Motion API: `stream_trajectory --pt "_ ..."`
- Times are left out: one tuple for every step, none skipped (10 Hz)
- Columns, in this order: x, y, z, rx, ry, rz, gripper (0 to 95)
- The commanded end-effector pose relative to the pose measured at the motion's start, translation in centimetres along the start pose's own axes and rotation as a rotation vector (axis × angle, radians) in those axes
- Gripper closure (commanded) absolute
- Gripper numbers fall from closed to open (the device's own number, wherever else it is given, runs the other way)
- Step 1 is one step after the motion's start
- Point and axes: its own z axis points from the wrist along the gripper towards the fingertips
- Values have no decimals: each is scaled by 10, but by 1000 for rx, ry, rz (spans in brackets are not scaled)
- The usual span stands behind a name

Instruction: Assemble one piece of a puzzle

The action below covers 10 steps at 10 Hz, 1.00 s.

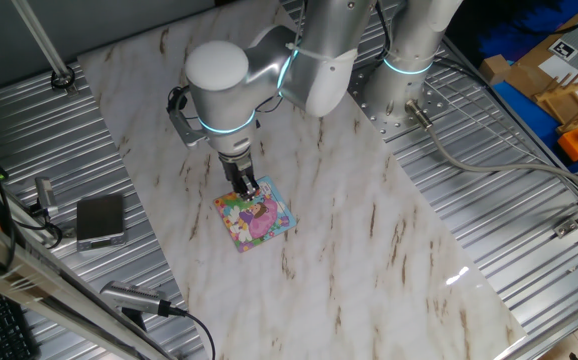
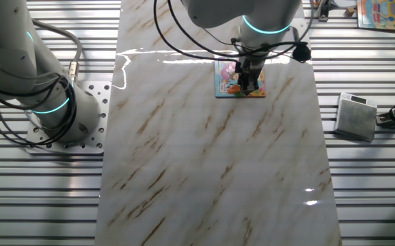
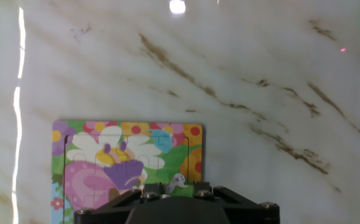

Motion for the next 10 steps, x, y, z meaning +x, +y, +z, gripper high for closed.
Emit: stream_trajectory --pt "1 1 2 -4 1 0 950" --pt "1 2 2 -5 1 1 950" --pt "1 2 3 -5 2 0 950" --pt "2 3 3 -5 2 -4 950" --pt "3 3 4 -5 1 -7 950" --pt "4 3 4 -5 1 -9 950" --pt "5 4 4 -5 1 -10 950" --pt "6 4 5 -5 1 -10 950" --pt "6 4 5 -4 1 -11 950" --pt "6 4 5 -3 1 -11 950"
